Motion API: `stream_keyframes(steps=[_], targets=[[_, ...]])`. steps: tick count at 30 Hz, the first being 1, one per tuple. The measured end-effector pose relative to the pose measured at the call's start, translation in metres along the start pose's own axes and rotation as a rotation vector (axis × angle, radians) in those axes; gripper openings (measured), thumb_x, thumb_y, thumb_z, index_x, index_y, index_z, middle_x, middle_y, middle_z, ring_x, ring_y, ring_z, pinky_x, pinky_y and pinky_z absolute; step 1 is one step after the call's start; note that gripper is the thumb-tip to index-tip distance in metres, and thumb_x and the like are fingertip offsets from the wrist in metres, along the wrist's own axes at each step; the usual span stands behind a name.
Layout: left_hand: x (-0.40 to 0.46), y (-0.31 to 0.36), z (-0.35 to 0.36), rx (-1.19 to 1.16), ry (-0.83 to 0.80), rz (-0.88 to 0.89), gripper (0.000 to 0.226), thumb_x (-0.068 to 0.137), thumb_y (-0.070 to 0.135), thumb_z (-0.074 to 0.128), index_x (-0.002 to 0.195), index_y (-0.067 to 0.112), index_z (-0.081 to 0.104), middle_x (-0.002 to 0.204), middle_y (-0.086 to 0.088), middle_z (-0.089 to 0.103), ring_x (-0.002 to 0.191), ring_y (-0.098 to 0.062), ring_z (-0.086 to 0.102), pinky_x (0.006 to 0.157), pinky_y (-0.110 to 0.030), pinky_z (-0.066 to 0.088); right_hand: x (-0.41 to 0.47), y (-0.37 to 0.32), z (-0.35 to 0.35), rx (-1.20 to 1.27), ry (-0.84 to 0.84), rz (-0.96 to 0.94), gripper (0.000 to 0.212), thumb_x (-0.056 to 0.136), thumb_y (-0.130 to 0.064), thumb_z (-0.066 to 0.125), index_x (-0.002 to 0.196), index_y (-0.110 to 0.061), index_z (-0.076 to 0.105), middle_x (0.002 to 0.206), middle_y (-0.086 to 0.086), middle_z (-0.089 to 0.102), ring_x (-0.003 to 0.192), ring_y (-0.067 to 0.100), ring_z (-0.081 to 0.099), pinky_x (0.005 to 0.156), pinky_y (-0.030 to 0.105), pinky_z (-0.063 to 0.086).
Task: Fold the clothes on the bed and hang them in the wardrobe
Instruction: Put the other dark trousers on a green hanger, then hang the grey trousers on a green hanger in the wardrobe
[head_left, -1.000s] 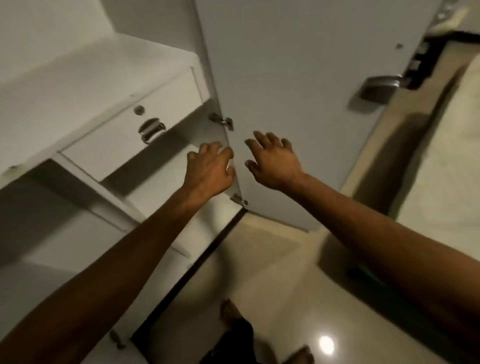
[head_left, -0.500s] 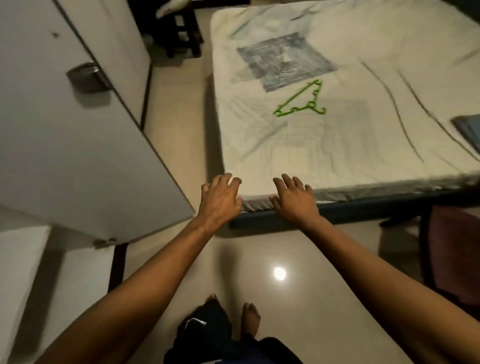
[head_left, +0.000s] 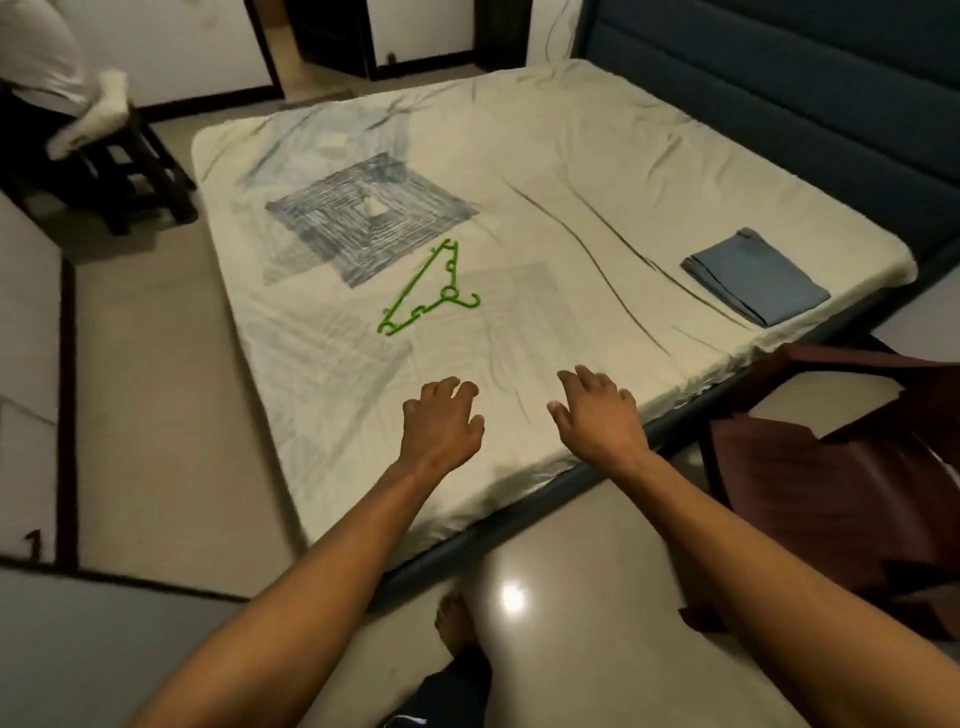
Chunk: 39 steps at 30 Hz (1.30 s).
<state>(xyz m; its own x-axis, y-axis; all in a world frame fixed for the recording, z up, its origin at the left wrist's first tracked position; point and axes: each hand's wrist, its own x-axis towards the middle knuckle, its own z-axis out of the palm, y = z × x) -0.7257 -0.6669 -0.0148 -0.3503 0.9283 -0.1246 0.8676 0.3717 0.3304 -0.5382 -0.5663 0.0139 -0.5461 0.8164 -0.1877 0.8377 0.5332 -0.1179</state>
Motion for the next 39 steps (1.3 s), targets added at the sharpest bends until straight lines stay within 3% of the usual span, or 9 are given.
stream_keyframes(steps=[11, 18, 24, 33, 39], targets=[[0.178, 0.014, 0.010, 0.015, -0.079, 0.007, 0.043, 0.098, 0.031, 0.049, 0.140, 0.021, 0.048, 0.144, 0.000, 0.049, 0.133, -0.027, 0.041, 0.101, -0.043, 0.035, 0.146, 0.050, -0.017, -0.008, -0.061, 0.049, 0.049, 0.105, -0.041, 0.036, 0.147, -0.017, 0.035, 0.155, 0.007, 0.035, 0.140, 0.033, 0.035, 0.109, 0.051, 0.033], [0.262, 0.032, 0.048, 0.058, -0.177, -0.084, 0.044, 0.098, 0.030, 0.047, 0.140, 0.020, 0.046, 0.142, -0.002, 0.051, 0.130, -0.027, 0.044, 0.100, -0.042, 0.037, 0.235, 0.105, -0.005, 0.020, -0.129, 0.035, 0.050, 0.105, -0.041, 0.034, 0.150, -0.017, 0.032, 0.158, 0.007, 0.033, 0.144, 0.032, 0.031, 0.111, 0.050, 0.031], [0.335, 0.032, 0.091, 0.068, -0.214, -0.248, 0.045, 0.100, 0.033, 0.047, 0.142, 0.020, 0.044, 0.145, -0.002, 0.048, 0.131, -0.026, 0.044, 0.098, -0.041, 0.038, 0.338, 0.149, 0.018, 0.019, -0.186, -0.102, 0.048, 0.104, -0.038, 0.037, 0.146, -0.015, 0.035, 0.149, 0.006, 0.042, 0.136, 0.031, 0.041, 0.106, 0.047, 0.038], [0.408, -0.055, 0.139, 0.061, -0.200, -0.491, 0.052, 0.100, 0.034, 0.048, 0.147, 0.014, 0.037, 0.147, -0.010, 0.045, 0.129, -0.031, 0.045, 0.097, -0.043, 0.042, 0.448, 0.129, 0.085, 0.079, -0.240, -0.317, 0.048, 0.105, -0.034, 0.039, 0.147, -0.012, 0.037, 0.147, 0.006, 0.045, 0.131, 0.028, 0.046, 0.102, 0.043, 0.042], [0.455, -0.147, 0.180, 0.052, -0.123, -0.627, 0.056, 0.095, 0.024, 0.056, 0.144, 0.005, 0.038, 0.144, -0.018, 0.041, 0.126, -0.040, 0.046, 0.092, -0.053, 0.047, 0.470, 0.101, 0.156, 0.195, -0.312, -0.364, 0.051, 0.105, -0.035, 0.040, 0.152, -0.014, 0.033, 0.153, 0.007, 0.041, 0.136, 0.027, 0.042, 0.108, 0.041, 0.039]])
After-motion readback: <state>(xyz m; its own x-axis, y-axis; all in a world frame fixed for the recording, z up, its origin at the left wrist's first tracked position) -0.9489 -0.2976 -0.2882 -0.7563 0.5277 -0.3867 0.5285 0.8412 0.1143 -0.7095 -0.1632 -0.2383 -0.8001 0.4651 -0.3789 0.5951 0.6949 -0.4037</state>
